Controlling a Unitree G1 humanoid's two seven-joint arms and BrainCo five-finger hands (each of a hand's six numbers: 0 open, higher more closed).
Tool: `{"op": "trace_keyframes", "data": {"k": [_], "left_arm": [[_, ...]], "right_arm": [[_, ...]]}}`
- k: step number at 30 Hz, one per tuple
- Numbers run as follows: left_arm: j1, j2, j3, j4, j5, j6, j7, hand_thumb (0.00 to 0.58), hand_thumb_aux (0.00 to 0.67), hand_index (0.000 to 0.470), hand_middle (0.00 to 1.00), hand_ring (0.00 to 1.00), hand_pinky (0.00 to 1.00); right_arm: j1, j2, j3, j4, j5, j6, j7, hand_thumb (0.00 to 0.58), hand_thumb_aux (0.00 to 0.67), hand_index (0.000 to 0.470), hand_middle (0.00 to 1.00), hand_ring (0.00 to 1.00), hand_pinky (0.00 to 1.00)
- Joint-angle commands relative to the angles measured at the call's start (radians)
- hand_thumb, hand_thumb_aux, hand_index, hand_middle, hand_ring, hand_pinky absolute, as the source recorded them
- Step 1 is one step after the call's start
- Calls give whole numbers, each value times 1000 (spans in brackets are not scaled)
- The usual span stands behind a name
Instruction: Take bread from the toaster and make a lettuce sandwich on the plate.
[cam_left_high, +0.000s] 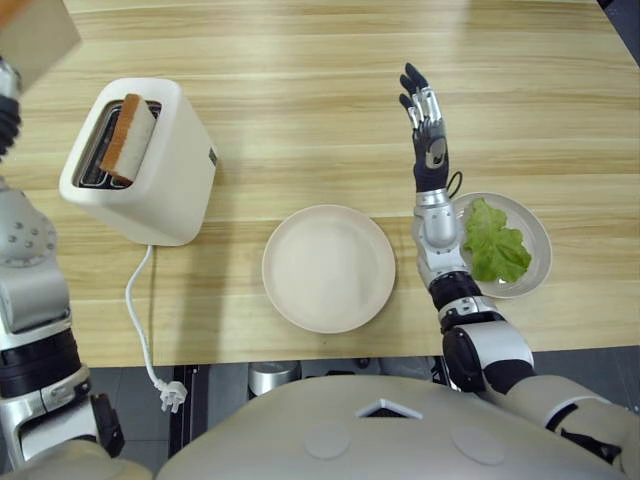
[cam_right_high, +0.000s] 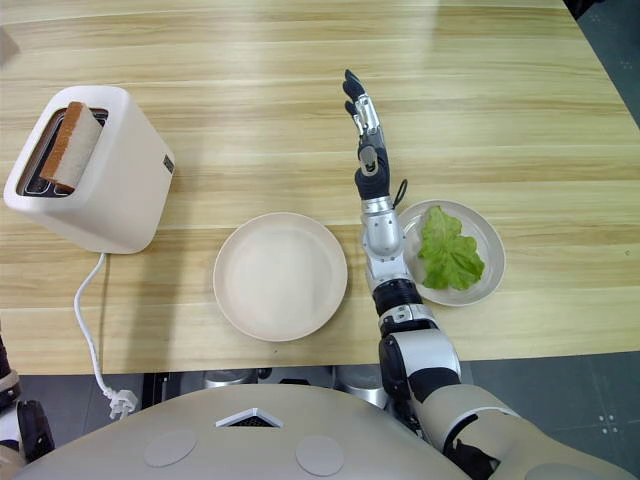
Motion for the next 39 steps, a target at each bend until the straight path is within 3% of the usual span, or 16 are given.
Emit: {"op": "trace_keyframes", "data": {"k": [1, 7, 12, 17, 22, 32, 39], "left_arm": [[-80, -45, -33, -86, -258, -27, -133, 580, 670, 460, 1000, 1000, 1000], [-73, -121, -259, -135, -469, 73, -386, 580, 670, 460, 1000, 1000, 1000], [38, -185, -460, 9, -494, 133, -538, 580, 670, 460, 1000, 1000, 1000], [142, -237, -569, 97, -505, 158, -619, 580, 670, 460, 1000, 1000, 1000], [174, -238, -639, 159, -528, 168, -723, 580, 670, 460, 1000, 1000, 1000], [110, -227, -726, 342, -464, 148, -834, 580, 670, 460, 1000, 1000, 1000], [73, -223, -762, 432, -378, 103, -830, 580, 670, 460, 1000, 1000, 1000]], "right_arm": [[59, -65, -56, -172, -103, -9, -71, 0, 0, 0, 0, 0, 0], [219, -278, -236, -446, -411, 49, -244, 0, 0, 0, 0, 0, 0], [340, -507, -292, -345, -642, 113, -492, 0, 0, 0, 0, 0, 0], [386, -676, -191, -123, -783, 207, -698, 0, 0, 0, 0, 0, 0], [359, -768, -30, 80, -853, 204, -850, 0, 0, 0, 0, 0, 0], [238, -836, 257, 332, -932, 281, -1021, 0, 0, 0, 0, 0, 0], [173, -847, 422, 376, -974, 324, -1064, 0, 0, 0, 0, 0, 0]]}}
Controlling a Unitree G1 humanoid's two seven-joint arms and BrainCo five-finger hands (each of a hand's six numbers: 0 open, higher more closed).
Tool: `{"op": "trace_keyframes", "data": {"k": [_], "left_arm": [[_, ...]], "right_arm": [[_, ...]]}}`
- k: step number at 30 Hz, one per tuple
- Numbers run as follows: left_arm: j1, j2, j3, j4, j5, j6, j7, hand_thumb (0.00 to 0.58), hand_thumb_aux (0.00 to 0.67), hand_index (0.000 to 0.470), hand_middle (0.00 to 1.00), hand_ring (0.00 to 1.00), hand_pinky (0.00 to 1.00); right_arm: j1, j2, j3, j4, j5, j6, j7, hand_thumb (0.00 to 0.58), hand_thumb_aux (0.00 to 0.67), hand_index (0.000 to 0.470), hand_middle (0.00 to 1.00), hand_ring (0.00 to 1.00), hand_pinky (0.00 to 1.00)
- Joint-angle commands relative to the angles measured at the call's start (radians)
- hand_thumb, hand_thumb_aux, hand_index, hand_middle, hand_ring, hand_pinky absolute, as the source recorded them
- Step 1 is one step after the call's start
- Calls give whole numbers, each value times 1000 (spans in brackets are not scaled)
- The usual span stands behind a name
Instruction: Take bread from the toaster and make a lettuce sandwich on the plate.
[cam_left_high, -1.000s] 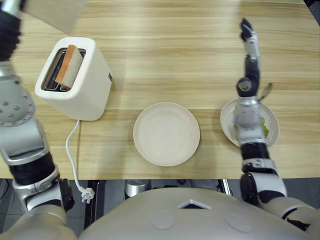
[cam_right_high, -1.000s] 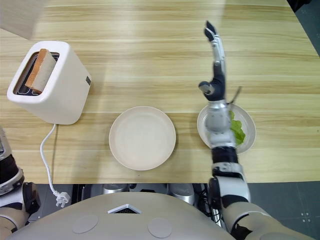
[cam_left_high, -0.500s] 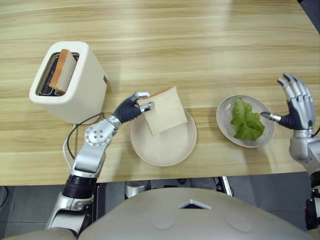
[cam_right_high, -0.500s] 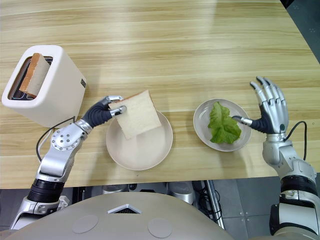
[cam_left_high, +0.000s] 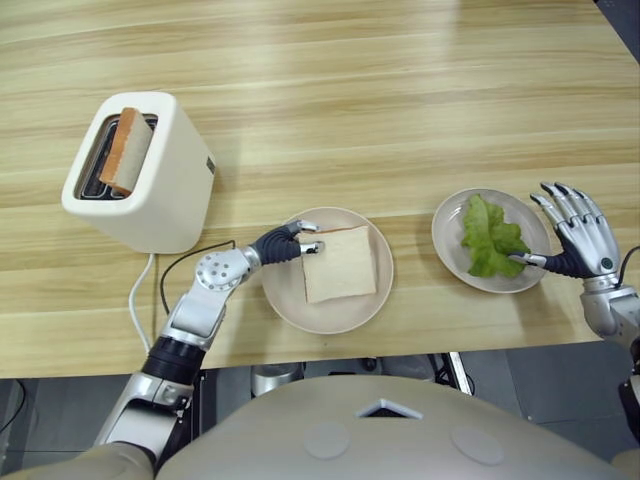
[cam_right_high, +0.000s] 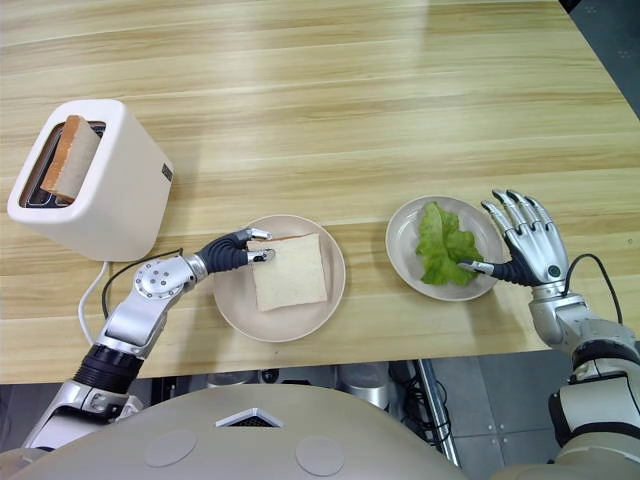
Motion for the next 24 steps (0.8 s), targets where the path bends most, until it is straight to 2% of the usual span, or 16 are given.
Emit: {"op": "trace_keyframes", "data": {"k": [1, 6, 7, 8, 9, 10, 17, 24], "left_arm": [[-21, 7, -33, 57, 59, -32, 3, 580, 670, 460, 1000, 1000, 1000], [-49, 20, -65, 99, 147, -86, 39, 580, 670, 460, 1000, 1000, 1000], [-54, 21, -68, 106, 166, -99, 50, 577, 620, 426, 1000, 1000, 1000], [-60, 20, -69, 107, 174, -106, 57, 476, 386, 265, 1000, 1000, 1000], [-67, 22, -72, 110, 186, -118, 64, 476, 386, 265, 1000, 1000, 1000], [-75, 25, -77, 115, 204, -130, 74, 0, 0, 0, 1000, 1000, 1000], [-105, 34, -86, 142, 281, -193, 111, 0, 0, 0, 1000, 1000, 1000], [-122, 43, -56, 115, 335, -202, 170, 0, 0, 0, 1000, 1000, 1000]], "right_arm": [[-26, -5, 90, 15, -26, 25, -22, 0, 0, 0, 0, 0, 0], [-48, -2, 143, 42, -9, 31, -22, 0, 0, 0, 0, 0, 0], [-53, 0, 154, 47, -8, 33, -21, 0, 0, 0, 0, 0, 0], [-56, 1, 161, 51, -6, 33, -19, 0, 0, 0, 0, 0, 0], [-60, 2, 167, 56, 0, 28, -12, 0, 0, 0, 0, 0, 0], [-63, 3, 172, 59, 5, 25, -9, 0, 0, 0, 0, 0, 0], [-81, 8, 200, 78, 35, 24, 6, 0, 0, 0, 0, 0, 0], [-90, 14, 229, 86, 52, 22, 17, 0, 0, 0, 0, 0, 0]]}}
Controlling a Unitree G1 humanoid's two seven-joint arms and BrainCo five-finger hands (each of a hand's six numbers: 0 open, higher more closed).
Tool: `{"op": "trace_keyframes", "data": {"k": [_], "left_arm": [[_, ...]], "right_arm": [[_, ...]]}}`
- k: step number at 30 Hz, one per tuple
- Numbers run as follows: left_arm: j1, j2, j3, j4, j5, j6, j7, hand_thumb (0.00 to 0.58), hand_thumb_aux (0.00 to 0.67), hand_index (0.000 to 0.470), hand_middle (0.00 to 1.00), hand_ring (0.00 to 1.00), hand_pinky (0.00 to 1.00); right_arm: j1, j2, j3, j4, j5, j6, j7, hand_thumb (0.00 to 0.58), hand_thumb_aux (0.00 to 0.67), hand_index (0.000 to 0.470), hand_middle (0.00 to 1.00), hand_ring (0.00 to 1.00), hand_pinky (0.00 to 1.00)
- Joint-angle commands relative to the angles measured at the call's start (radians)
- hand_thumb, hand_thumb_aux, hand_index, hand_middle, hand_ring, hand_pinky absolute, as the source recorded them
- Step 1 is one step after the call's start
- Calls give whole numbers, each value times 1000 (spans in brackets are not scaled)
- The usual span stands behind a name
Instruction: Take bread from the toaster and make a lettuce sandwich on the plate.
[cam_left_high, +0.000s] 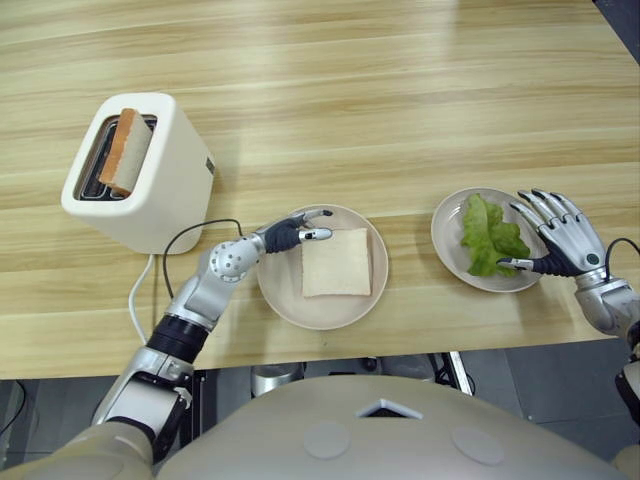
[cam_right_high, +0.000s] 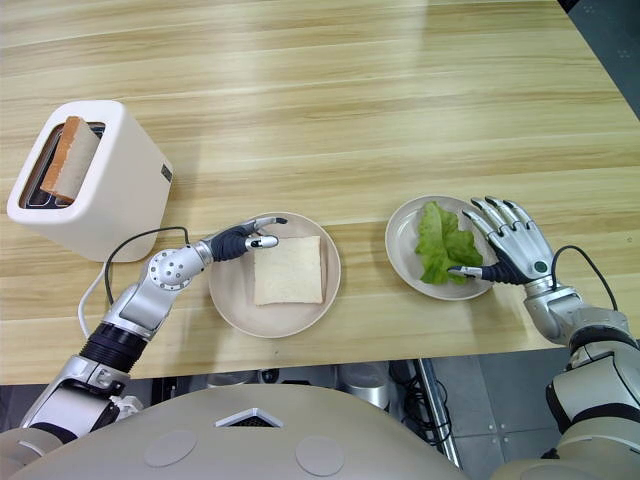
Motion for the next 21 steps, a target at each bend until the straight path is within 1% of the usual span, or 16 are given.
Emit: {"op": "trace_keyframes", "data": {"k": [1, 4, 5, 6, 7, 8, 9, 10, 11, 12, 13, 14, 16, 17, 21], "left_arm": [[-9, 28, 19, -17, 49, 1, 37, 0, 0, 0, 1000, 1000, 1000], [-7, 56, 33, -49, 92, 6, 66, 0, 0, 0, 1000, 1000, 1000], [-4, 62, 37, -64, 96, 8, 71, 0, 0, 0, 1000, 1000, 1000], [0, 67, 44, -83, 98, 12, 72, 0, 0, 0, 1000, 1000, 1000], [6, 73, 51, -106, 100, 17, 72, 0, 0, 0, 1000, 1000, 1000], [12, 77, 58, -126, 103, 22, 74, 0, 0, 0, 1000, 1000, 1000], [16, 81, 63, -142, 109, 28, 77, 0, 0, 0, 1000, 1000, 1000], [19, 84, 67, -154, 115, 33, 81, 0, 0, 0, 1000, 1000, 1000], [22, 86, 70, -163, 120, 37, 83, 0, 0, 0, 1000, 1000, 1000], [24, 87, 71, -170, 124, 40, 85, 0, 0, 0, 1000, 1000, 1000], [25, 88, 72, -175, 127, 42, 86, 0, 0, 0, 1000, 1000, 1000], [26, 87, 72, -177, 129, 44, 87, 0, 0, 0, 1000, 1000, 1000], [28, 84, 71, -181, 130, 46, 88, 0, 0, 0, 1000, 1000, 1000], [29, 82, 68, -180, 132, 47, 90, 0, 0, 0, 1000, 1000, 1000], [30, 78, 61, -177, 131, 50, 90, 0, 0, 0, 1000, 1000, 1000]], "right_arm": [[-7, 15, 29, 10, 12, -4, 19, 0, 0, 0, 0, 0, 0], [-9, 16, 45, 7, 16, -4, 20, 0, 0, 0, 0, 0, 0], [-9, 16, 48, 7, 18, -5, 21, 53, 32, 22, 0, 0, 0], [-9, 16, 50, 6, 20, -5, 22, 156, 97, 67, 0, 0, 0], [-10, 17, 52, 6, 22, -6, 24, 334, 234, 161, 0, 0, 0], [-11, 18, 55, 7, 21, -5, 25, 334, 234, 161, 0, 0, 0], [-12, 19, 58, 9, 22, -4, 25, 438, 339, 233, 0, 0, 0], [-13, 20, 61, 11, 23, -3, 26, 511, 439, 301, 0, 0, 0], [-14, 20, 65, 12, 24, -3, 26, 562, 552, 379, 0, 0, 0], [-14, 20, 68, 12, 25, -3, 25, 562, 552, 379, 0, 0, 0], [-15, 20, 70, 12, 27, -3, 25, 579, 649, 446, 0, 0, 0], [-15, 20, 73, 12, 28, -4, 25, 580, 670, 460, 0, 0, 0], [-17, 21, 76, 13, 30, -4, 26, 580, 670, 460, 0, 0, 0], [-18, 22, 77, 14, 30, -5, 27, 580, 657, 451, 0, 0, 0], [-17, 29, 76, 13, 41, -12, 34, 580, 670, 460, 0, 0, 0]]}}
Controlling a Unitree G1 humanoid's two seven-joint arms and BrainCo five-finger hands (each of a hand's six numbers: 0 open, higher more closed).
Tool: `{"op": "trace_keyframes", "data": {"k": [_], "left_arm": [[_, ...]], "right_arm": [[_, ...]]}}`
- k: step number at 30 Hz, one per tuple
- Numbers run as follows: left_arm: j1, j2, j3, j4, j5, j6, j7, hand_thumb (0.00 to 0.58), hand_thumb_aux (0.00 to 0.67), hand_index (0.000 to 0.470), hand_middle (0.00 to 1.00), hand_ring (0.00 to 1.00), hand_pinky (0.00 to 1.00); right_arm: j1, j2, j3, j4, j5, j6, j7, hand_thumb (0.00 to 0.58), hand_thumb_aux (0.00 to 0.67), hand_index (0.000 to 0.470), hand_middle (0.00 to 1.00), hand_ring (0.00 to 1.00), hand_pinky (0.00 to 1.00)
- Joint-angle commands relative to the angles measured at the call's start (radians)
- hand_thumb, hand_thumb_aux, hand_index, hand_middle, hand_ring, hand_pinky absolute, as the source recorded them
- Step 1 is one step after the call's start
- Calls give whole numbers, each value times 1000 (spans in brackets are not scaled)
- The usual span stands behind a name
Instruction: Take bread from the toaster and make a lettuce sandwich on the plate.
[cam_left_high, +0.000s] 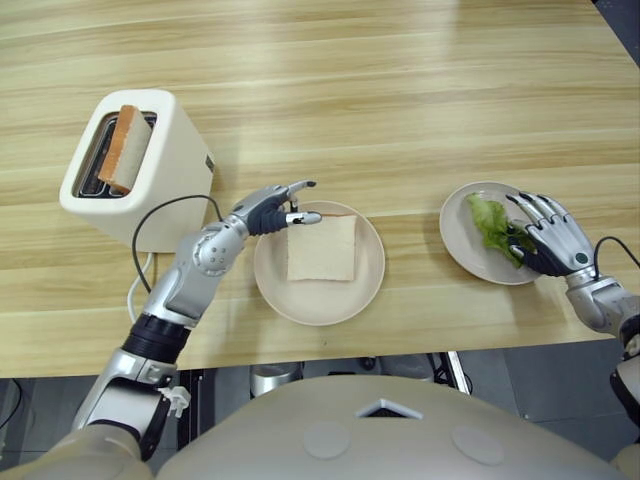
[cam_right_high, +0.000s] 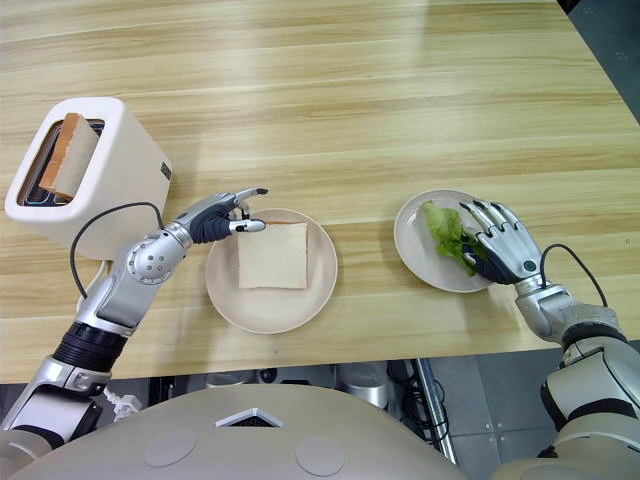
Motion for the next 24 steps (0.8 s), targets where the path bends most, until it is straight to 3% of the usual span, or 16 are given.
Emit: {"op": "trace_keyframes", "data": {"k": [1, 12, 17, 18, 19, 24], "left_arm": [[6, 1, 4, -5, 11, 11, -1, 0, 0, 0, 1000, 1000, 1000], [6, 3, 14, -1, 6, 11, 12, 0, 0, 0, 1000, 1000, 1000], [-21, 20, 9, 26, 102, 18, 88, 0, 0, 0, 1000, 1000, 1000], [-29, 26, 9, 35, 133, 22, 112, 0, 0, 0, 1000, 1000, 1000], [-36, 30, 8, 42, 164, 28, 137, 0, 0, 0, 1000, 1000, 1000], [-58, 54, -16, 85, 294, 63, 210, 0, 0, 0, 1000, 1000, 1000]], "right_arm": [[1, 13, 12, 8, 16, -11, 22, 580, 670, 460, 0, 0, 0], [-11, 23, 15, -1, 33, -20, 17, 580, 670, 460, 0, 0, 0], [-23, 15, -8, -17, 60, -55, 14, 580, 670, 460, 0, 0, 0], [-26, 13, -11, -24, 63, -62, 7, 580, 670, 460, 533, 533, 533], [-30, 9, -17, -34, 70, -76, 7, 580, 670, 460, 1000, 1000, 1000], [-45, -12, -53, -105, 107, -140, 7, 580, 670, 460, 1000, 1000, 1000]]}}
